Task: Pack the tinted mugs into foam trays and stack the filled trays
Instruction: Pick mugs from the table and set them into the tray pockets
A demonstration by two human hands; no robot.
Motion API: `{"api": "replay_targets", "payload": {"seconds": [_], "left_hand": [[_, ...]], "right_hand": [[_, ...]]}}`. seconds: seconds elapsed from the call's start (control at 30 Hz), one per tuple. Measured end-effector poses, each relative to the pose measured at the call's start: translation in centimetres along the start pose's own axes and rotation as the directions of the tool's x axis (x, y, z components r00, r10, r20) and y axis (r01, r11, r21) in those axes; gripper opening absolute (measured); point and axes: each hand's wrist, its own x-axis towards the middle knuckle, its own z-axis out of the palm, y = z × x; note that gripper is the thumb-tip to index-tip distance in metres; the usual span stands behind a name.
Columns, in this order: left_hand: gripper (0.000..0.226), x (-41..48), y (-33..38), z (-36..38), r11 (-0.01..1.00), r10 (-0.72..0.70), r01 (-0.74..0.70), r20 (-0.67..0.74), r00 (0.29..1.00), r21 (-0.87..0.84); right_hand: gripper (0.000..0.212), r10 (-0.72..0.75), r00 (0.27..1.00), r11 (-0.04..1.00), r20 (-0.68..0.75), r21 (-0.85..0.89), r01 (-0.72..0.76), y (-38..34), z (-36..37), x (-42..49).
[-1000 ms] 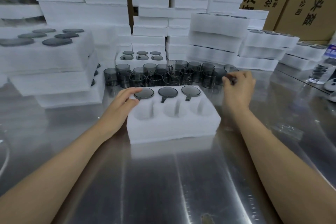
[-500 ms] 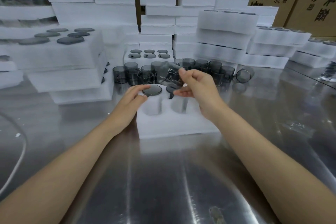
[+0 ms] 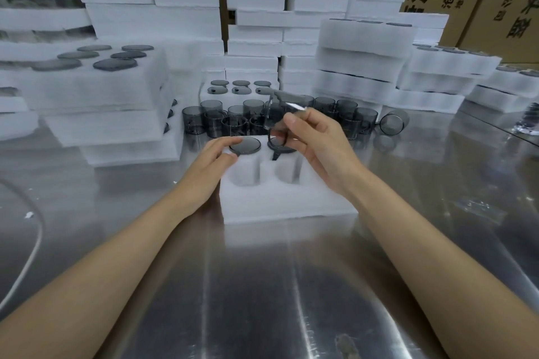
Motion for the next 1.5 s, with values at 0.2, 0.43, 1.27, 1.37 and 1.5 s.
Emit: {"api": "replay_targets", "payload": {"seconds": [0.2,0.43,1.27,1.37,1.5], "left_hand": [[0.029,0.1,-0.2,-0.1,0.999,0.026,-0.026,0.007,1.000,0.031],[0.023,0.1,0.1,-0.1,0.996,0.091,-0.092,0.037,0.995,0.017],[0.043,-0.2,0.2,-0.2,0.997,0.062,-0.063,0.035,0.997,0.034],[0.045,-0.3,0.2,-0.1,0.996,0.083,-0.084,0.041,0.996,0.036],[0.040,0.0,-0.3,-0.2,0.993,0.113,-0.114,0.032,0.993,0.043]], "right_hand": [[0.009,-0.179,0.976,0.930,0.123,-0.304,0.208,0.1,0.6,-0.6],[0.014,-0.291,0.871,0.626,0.396,-0.609,0.486,0.3,1.5,-1.2],[0.048,-0.013,0.884,0.193,0.467,-0.866,0.461,-0.5,4.3,-2.3],[0.048,-0.013,0.888,0.084,0.459,-0.885,0.459,-0.8,4.7,-2.5],[0.049,0.014,0.889,-0.050,0.458,-0.887,0.458,-0.4,5.8,-2.5]]}}
